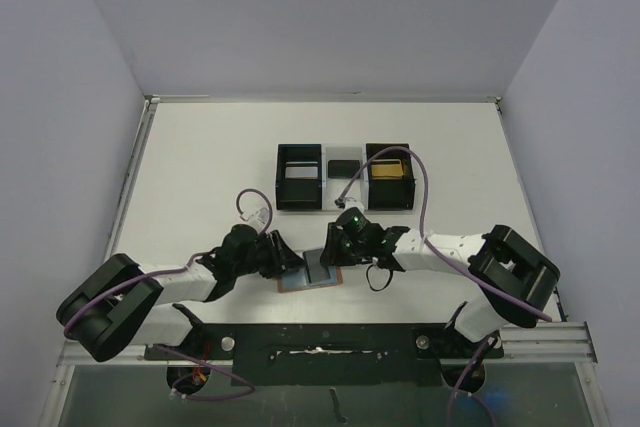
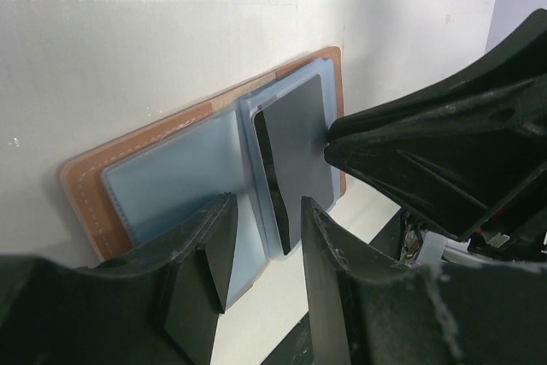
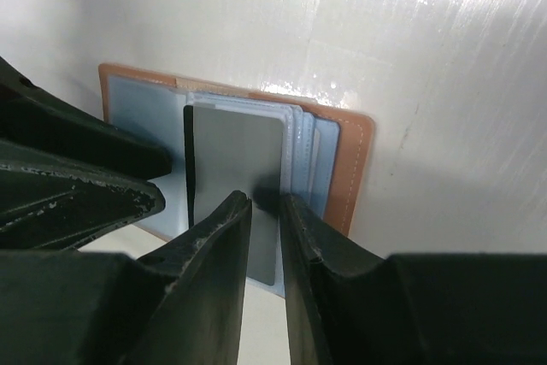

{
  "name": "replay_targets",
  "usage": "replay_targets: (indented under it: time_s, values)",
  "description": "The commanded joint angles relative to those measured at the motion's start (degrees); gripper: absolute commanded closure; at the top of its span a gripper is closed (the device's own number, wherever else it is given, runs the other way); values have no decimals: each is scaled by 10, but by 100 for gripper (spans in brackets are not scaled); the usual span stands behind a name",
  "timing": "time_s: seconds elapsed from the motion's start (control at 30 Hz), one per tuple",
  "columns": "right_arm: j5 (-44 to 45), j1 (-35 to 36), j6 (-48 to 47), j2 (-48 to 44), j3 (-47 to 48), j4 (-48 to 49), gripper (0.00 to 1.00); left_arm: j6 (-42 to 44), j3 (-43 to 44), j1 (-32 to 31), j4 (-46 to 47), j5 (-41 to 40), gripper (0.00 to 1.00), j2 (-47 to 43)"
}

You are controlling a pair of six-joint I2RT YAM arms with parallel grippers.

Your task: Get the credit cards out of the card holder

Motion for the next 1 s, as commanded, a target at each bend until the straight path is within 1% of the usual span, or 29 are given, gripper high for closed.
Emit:
replay_targets:
  time_s: [0.0, 0.17, 0.37, 0.47, 0.53, 0.67, 0.77, 0.87, 0.9, 0.97]
  values:
    - [-11, -3, 15, 12, -17, 37, 77, 5, 10, 2, 25, 11, 65, 17]
    - [-37, -4, 25, 2, -44, 77, 78, 1, 11, 1, 46, 19, 64, 46]
    - [-62, -3, 43, -5, -70, 114, 80, -44, -10, -1, 126, 15, 65, 87]
    - [-66, -3, 47, -6, -79, 121, 80, -67, -17, -6, 168, 8, 70, 108]
    - [-69, -3, 49, -3, -82, 122, 80, -77, -18, -10, 188, 3, 75, 118]
    - [-73, -1, 51, 0, -89, 126, 81, -86, -24, -17, 206, -7, 79, 125]
    - [-77, -1, 57, -2, -96, 133, 81, -83, -25, -17, 207, -9, 71, 122]
    - [-81, 4, 62, -7, -102, 143, 83, -82, -24, -21, 213, -9, 71, 121]
    - [-84, 5, 63, -7, -104, 148, 83, -81, -22, -22, 215, -8, 72, 122]
    - [-88, 8, 63, -7, -106, 153, 83, -74, -15, -23, 214, -1, 80, 127]
